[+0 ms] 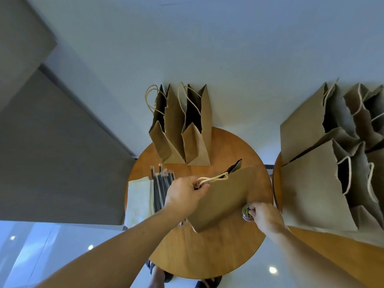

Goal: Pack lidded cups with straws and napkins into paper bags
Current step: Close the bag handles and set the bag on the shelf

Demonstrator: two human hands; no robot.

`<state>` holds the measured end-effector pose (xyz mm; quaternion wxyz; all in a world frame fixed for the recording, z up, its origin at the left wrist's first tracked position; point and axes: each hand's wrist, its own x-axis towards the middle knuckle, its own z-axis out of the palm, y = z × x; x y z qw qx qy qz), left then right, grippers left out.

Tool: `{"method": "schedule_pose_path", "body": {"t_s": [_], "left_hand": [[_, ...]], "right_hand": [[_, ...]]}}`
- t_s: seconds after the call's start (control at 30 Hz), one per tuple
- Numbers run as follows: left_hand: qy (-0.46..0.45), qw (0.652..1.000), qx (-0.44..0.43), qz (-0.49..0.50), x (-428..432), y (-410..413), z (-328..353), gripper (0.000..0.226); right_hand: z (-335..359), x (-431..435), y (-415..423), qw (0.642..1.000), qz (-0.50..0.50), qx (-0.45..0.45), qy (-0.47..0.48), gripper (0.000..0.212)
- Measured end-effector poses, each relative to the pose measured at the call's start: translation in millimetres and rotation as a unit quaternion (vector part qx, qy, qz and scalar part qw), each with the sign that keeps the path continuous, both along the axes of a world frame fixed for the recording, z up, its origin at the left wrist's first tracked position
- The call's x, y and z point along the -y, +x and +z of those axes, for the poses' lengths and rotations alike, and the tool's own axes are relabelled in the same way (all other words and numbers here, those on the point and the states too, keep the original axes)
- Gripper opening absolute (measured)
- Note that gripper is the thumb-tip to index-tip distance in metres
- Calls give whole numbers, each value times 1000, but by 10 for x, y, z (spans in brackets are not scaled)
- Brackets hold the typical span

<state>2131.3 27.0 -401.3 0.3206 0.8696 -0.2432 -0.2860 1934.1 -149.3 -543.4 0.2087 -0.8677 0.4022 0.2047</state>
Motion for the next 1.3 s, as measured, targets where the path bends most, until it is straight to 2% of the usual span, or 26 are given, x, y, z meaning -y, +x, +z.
{"method": "schedule_pose_path", "body": {"t_s": [0.1, 0.17, 0.23, 0.33, 0.47, 0.53, 0.63, 0.73, 0.87, 1.03, 1.3], "left_hand": [[-2, 1000, -12, 3, 0, 29, -7, 12], [-3, 1000, -25, -3, -3, 47, 6, 15], [1, 999, -33, -2, 10, 60, 33, 18], [14, 999, -41, 2, 38, 74, 61, 20], [17, 998, -55, 0, 38, 81, 95, 19], [21, 998, -51, -14, 43, 87, 126, 19], [28, 998, -50, -27, 48, 96, 171, 22], [34, 998, -51, -30, 35, 104, 189, 20], [45, 997, -41, -37, 10, 115, 176, 23], [38, 998, -49, -32, -4, 128, 164, 29], [38, 997, -51, -35, -22, 128, 181, 24]], "right_hand": [[109, -35, 15, 997, -57, 58, 11, 24], [252, -101, 33, 984, -90, 153, 31, 22], [474, -187, 65, 959, -109, 249, 77, 16], [856, -299, 156, 925, -135, 324, 148, 9], [1345, -447, 343, 881, -125, 391, 237, 24], [1511, -511, 466, 868, -115, 407, 260, 27], [1645, -563, 636, 855, -141, 407, 288, 20], [1692, -584, 722, 853, -153, 406, 290, 11], [1708, -617, 784, 854, -159, 405, 286, 12], [1710, -721, 846, 873, -130, 399, 249, 22], [1704, -733, 877, 889, -104, 401, 196, 15]]}}
